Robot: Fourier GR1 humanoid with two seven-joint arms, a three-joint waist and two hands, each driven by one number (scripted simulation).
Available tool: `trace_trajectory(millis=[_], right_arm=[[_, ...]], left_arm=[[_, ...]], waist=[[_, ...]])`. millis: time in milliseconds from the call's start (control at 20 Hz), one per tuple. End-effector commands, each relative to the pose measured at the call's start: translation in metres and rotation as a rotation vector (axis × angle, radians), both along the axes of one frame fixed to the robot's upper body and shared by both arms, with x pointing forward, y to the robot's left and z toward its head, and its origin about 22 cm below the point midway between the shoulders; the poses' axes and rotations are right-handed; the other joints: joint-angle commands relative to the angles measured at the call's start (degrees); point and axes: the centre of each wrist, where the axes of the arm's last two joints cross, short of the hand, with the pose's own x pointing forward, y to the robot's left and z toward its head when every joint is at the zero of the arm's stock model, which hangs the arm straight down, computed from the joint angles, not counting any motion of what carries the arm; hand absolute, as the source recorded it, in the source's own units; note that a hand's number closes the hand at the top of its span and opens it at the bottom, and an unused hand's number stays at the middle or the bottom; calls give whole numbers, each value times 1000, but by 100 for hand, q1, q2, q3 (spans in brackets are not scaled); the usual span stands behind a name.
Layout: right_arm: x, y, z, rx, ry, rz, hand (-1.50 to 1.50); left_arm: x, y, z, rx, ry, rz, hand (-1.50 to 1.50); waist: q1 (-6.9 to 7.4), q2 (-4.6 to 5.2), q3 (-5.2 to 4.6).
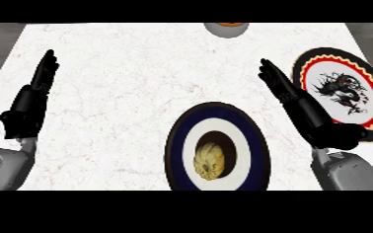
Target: Pick the squash from the plate and place it in the plate
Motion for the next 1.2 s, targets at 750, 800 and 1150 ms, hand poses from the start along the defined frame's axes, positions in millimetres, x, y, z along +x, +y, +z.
trace_trajectory(millis=[750,800,1150], right_arm=[[-80,48,-6,-713,-846,87,-150],[-75,27,-8,-808,-851,96,-150],[-113,54,-17,-1043,-835,28,-150]], left_arm=[[-12,-44,-43,-287,351,15,0],[-9,-35,-34,-290,358,8,0],[-18,-31,-41,-283,345,19,0]], waist=[[79,-280,34],[84,-278,37],[124,-272,29]])
